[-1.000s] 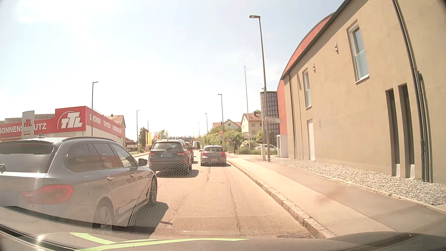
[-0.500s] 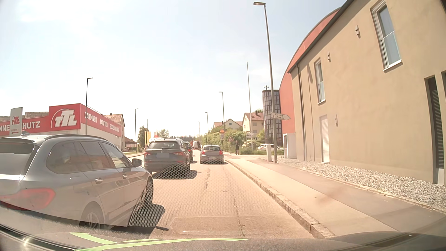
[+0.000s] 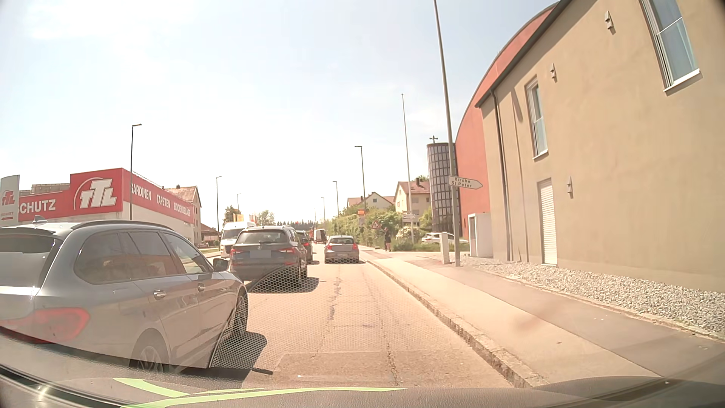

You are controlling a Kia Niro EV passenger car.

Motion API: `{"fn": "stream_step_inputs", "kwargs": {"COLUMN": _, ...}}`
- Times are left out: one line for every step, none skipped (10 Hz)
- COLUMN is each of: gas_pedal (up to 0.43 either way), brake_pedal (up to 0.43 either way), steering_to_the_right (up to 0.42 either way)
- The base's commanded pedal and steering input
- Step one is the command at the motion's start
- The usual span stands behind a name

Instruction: Follow the waypoints while adhering to traffic rules and regulations

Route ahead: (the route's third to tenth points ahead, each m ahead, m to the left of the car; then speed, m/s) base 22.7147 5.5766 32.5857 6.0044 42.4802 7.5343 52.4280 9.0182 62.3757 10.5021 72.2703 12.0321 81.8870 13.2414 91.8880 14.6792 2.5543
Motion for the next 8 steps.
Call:
{"fn": "stream_step_inputs", "kwargs": {"gas_pedal": 0.000, "brake_pedal": 0.000, "steering_to_the_right": -0.017}}
{"fn": "stream_step_inputs", "kwargs": {"gas_pedal": 0.000, "brake_pedal": 0.000, "steering_to_the_right": -0.016}}
{"fn": "stream_step_inputs", "kwargs": {"gas_pedal": 0.000, "brake_pedal": 0.000, "steering_to_the_right": -0.016}}
{"fn": "stream_step_inputs", "kwargs": {"gas_pedal": 0.000, "brake_pedal": 0.000, "steering_to_the_right": -0.016}}
{"fn": "stream_step_inputs", "kwargs": {"gas_pedal": 0.000, "brake_pedal": 0.000, "steering_to_the_right": -0.012}}
{"fn": "stream_step_inputs", "kwargs": {"gas_pedal": 0.000, "brake_pedal": 0.000, "steering_to_the_right": -0.008}}
{"fn": "stream_step_inputs", "kwargs": {"gas_pedal": 0.000, "brake_pedal": 0.000, "steering_to_the_right": -0.005}}
{"fn": "stream_step_inputs", "kwargs": {"gas_pedal": 0.000, "brake_pedal": 0.000, "steering_to_the_right": -0.005}}
